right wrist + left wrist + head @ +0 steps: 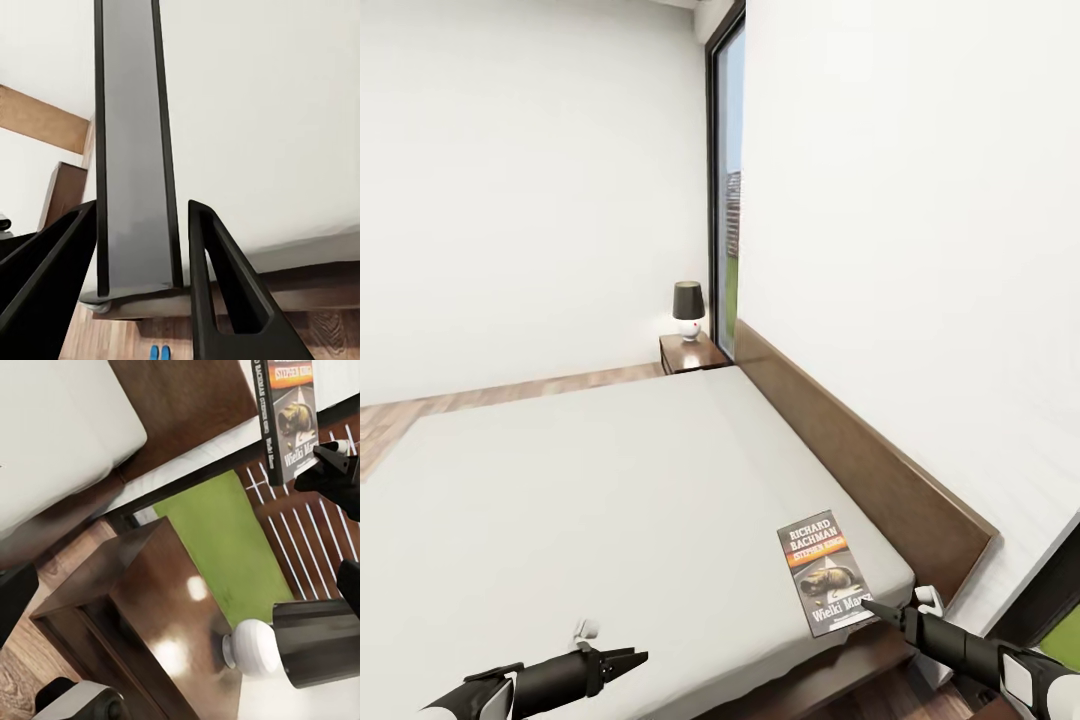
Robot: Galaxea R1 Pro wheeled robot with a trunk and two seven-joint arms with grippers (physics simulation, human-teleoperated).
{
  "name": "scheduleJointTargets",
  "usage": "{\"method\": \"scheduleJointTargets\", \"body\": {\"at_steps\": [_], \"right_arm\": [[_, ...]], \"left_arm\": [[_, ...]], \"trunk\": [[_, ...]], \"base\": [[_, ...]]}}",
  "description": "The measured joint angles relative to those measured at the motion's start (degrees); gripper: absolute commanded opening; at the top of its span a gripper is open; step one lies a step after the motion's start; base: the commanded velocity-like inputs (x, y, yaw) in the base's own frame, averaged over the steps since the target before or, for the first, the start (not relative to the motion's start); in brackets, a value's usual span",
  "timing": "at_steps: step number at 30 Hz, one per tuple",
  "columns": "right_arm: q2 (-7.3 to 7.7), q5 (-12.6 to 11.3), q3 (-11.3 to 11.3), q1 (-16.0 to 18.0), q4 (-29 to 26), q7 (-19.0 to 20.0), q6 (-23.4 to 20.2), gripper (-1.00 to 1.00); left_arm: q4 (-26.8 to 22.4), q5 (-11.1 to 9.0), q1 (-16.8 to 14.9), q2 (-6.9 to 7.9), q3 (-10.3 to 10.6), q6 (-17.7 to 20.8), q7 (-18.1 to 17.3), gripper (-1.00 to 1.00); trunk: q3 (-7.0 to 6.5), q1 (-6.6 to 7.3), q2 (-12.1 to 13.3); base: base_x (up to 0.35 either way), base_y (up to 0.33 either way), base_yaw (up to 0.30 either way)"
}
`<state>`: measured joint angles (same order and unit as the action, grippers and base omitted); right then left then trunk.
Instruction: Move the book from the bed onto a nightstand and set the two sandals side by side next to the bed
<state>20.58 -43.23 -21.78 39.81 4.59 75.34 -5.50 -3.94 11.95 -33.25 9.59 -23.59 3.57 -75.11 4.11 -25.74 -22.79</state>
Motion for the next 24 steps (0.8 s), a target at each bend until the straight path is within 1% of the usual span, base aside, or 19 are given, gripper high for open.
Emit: {"method": "scheduleJointTargets", "body": {"at_steps": [6, 24], "right_arm": [[0.00, 0.0, -0.1, 0.0, 0.0, 0.1, 0.0, -1.00], [0.00, 0.0, -0.3, 0.0, 0.0, -0.1, 0.0, -1.00]], "left_arm": [[0.0, 0.0, 0.0, 0.00, 0.0, 0.0, 0.0, 1.00], [0.1, 0.0, 0.0, 0.00, 0.0, -0.1, 0.0, 1.00]], "trunk": [[-0.07, 0.00, 0.0], [-0.08, 0.00, 0.0]], "base": [[0.000, 0.000, 0.260], [0.000, 0.000, 0.292]]}}
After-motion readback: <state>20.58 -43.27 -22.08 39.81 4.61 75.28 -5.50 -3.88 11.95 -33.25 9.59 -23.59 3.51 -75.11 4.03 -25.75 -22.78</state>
